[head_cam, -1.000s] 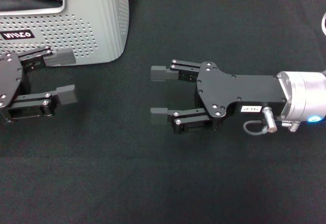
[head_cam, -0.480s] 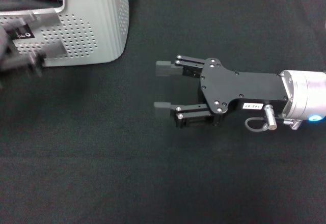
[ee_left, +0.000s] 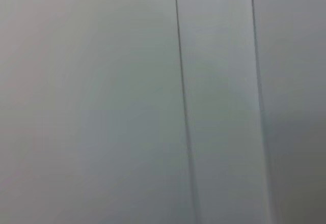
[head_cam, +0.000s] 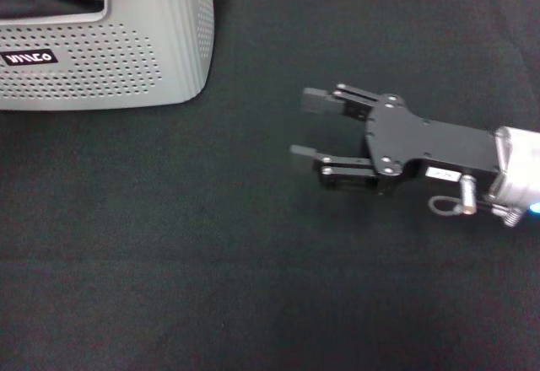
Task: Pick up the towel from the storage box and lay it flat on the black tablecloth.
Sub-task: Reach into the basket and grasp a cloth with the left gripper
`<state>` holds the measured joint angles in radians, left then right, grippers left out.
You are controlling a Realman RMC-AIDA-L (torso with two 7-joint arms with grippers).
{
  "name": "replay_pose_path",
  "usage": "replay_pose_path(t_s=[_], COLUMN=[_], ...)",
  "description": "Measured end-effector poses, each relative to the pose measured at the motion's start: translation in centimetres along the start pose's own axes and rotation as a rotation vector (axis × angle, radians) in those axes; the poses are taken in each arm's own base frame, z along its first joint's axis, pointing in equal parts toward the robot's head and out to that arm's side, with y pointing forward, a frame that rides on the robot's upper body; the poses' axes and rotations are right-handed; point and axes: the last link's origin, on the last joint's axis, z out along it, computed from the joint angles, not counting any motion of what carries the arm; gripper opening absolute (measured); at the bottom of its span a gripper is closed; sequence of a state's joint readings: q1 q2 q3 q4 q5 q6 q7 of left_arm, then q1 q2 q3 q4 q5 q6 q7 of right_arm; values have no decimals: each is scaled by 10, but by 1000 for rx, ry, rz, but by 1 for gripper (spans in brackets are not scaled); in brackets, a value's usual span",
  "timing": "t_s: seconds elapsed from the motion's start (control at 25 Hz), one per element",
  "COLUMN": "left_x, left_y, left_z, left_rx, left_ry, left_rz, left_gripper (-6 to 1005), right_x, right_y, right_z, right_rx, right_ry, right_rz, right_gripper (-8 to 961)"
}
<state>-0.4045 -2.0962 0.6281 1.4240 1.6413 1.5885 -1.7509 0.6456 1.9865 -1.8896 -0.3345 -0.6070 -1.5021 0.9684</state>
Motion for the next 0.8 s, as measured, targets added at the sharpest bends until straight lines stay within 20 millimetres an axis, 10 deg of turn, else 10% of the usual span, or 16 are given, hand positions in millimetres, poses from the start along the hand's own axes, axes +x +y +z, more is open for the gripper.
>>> replay_pose_path(t_s=[0.44, 0.8], left_x=[7, 3], left_y=[16, 7], left_z=[102, 106], left_rx=[272, 390], left_ry=[-446, -588], left_rz=[652, 780], left_gripper=[784, 760], right_x=[16, 18], right_y=[3, 3], right_z=[-35, -44], right_rx=[151, 192], right_ry=[-43, -65], right_rz=[34, 33], right_gripper=[837, 837])
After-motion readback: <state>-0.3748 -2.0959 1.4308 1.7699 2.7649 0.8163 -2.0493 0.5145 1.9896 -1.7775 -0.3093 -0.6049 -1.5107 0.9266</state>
